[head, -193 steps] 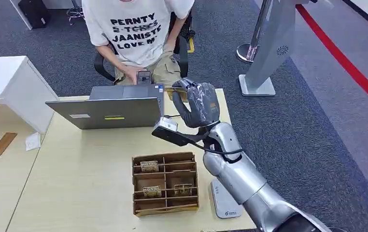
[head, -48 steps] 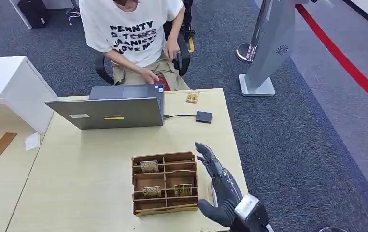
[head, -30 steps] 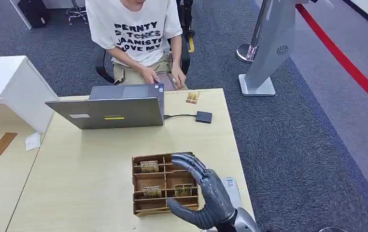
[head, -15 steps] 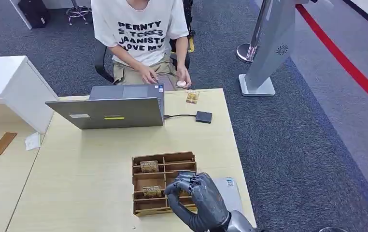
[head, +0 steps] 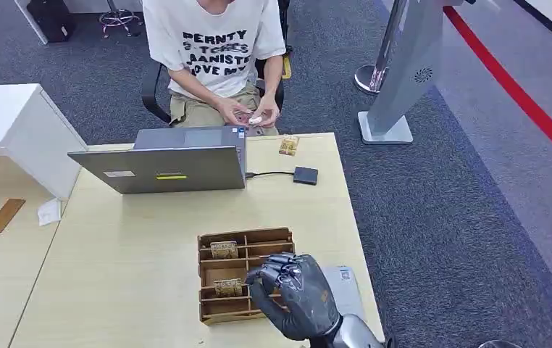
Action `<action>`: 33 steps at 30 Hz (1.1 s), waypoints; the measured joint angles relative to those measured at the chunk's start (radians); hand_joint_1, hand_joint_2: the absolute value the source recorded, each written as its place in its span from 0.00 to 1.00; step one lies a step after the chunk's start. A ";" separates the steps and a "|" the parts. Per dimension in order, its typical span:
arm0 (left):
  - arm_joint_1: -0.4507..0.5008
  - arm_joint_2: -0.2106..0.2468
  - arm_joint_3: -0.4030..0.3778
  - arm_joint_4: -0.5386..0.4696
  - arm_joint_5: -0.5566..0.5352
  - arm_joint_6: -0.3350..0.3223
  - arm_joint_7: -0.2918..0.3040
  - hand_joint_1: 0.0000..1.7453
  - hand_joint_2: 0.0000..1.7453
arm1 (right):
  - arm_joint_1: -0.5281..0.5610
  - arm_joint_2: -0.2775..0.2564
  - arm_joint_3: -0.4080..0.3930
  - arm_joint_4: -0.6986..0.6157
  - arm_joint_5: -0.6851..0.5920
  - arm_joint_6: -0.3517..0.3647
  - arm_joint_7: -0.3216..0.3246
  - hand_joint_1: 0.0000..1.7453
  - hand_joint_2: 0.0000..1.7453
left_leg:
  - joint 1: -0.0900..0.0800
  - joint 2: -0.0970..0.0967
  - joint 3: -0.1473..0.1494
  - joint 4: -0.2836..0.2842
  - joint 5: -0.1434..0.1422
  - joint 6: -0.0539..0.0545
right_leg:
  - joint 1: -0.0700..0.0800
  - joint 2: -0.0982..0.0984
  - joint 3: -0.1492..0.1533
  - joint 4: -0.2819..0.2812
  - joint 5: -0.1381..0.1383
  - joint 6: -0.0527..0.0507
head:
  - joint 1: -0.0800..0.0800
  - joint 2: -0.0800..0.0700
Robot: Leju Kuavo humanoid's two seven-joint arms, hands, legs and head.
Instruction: Pass the card to the sensor for recognition and then transmit it.
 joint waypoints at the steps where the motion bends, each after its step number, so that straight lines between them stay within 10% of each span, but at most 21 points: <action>1: 0.000 0.000 -0.001 0.000 0.002 0.000 0.000 0.00 0.00 | -0.009 -0.002 0.007 0.012 0.014 -0.004 0.014 0.59 1.00 | 0.000 0.000 0.000 0.000 0.000 0.000 | 0.000 0.000 0.000 0.000 0.000 0.000 | 0.000 0.000; 8: -0.002 0.000 -0.020 0.000 0.011 -0.001 0.000 0.00 0.00 | -0.072 -0.007 0.036 0.121 0.124 -0.012 0.094 0.50 1.00 | 0.000 0.000 0.000 0.000 0.000 0.000 | 0.000 0.000 0.000 0.000 0.000 0.000 | 0.000 0.000; 24: -0.003 0.000 -0.051 0.000 0.042 0.000 -0.001 0.00 0.00 | -0.143 -0.007 0.041 0.213 0.190 -0.006 0.155 0.69 1.00 | 0.000 0.000 0.000 0.000 0.000 0.000 | 0.000 0.000 0.000 0.000 0.000 0.000 | 0.000 0.000; 33: -0.003 0.000 -0.060 0.003 0.060 0.000 -0.003 0.00 0.00 | -0.155 -0.007 0.034 0.229 0.197 0.016 0.164 0.47 1.00 | 0.000 0.000 0.000 0.000 0.000 0.000 | 0.000 0.000 0.000 0.000 0.000 0.000 | 0.000 0.000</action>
